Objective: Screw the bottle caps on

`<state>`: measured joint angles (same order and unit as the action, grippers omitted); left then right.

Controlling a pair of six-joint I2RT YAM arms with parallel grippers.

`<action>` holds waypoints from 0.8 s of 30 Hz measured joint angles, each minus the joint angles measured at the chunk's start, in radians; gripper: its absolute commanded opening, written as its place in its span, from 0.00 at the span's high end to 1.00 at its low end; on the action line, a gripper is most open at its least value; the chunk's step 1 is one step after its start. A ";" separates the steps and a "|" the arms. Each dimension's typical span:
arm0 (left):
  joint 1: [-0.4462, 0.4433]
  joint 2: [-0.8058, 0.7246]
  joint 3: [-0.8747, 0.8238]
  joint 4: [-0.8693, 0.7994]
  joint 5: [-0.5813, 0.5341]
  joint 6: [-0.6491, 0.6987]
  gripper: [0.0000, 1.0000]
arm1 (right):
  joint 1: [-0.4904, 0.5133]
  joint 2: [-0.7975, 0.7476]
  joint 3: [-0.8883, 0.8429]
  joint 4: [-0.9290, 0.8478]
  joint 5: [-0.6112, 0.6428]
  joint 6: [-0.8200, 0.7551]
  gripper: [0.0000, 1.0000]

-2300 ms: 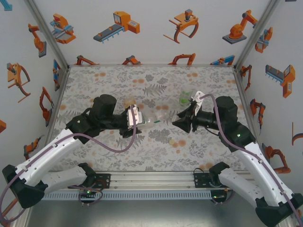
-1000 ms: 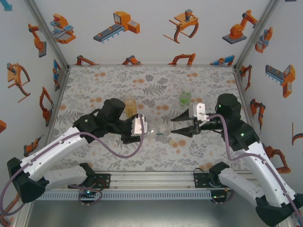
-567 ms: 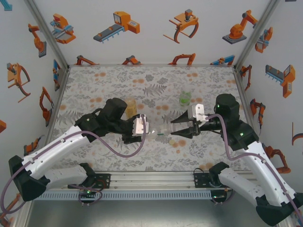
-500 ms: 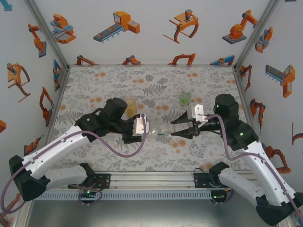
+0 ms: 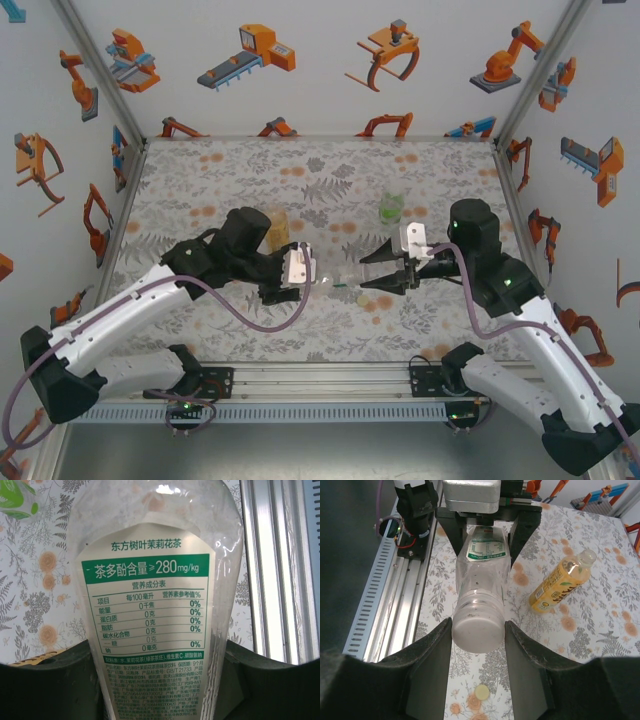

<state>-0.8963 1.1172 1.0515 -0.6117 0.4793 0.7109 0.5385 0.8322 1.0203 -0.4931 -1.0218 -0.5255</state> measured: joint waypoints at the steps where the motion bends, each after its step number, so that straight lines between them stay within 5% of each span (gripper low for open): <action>1: -0.001 0.004 0.002 0.000 0.000 0.000 1.00 | 0.002 0.000 0.000 0.000 0.004 0.000 0.75; 24: -0.001 0.000 0.005 -0.003 0.001 0.000 1.00 | 0.023 -0.002 0.000 0.004 0.038 0.008 0.77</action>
<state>-0.8970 1.1175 1.0565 -0.6144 0.4801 0.7105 0.5613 0.8299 1.0203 -0.4889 -0.9840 -0.5171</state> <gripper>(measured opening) 0.558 0.433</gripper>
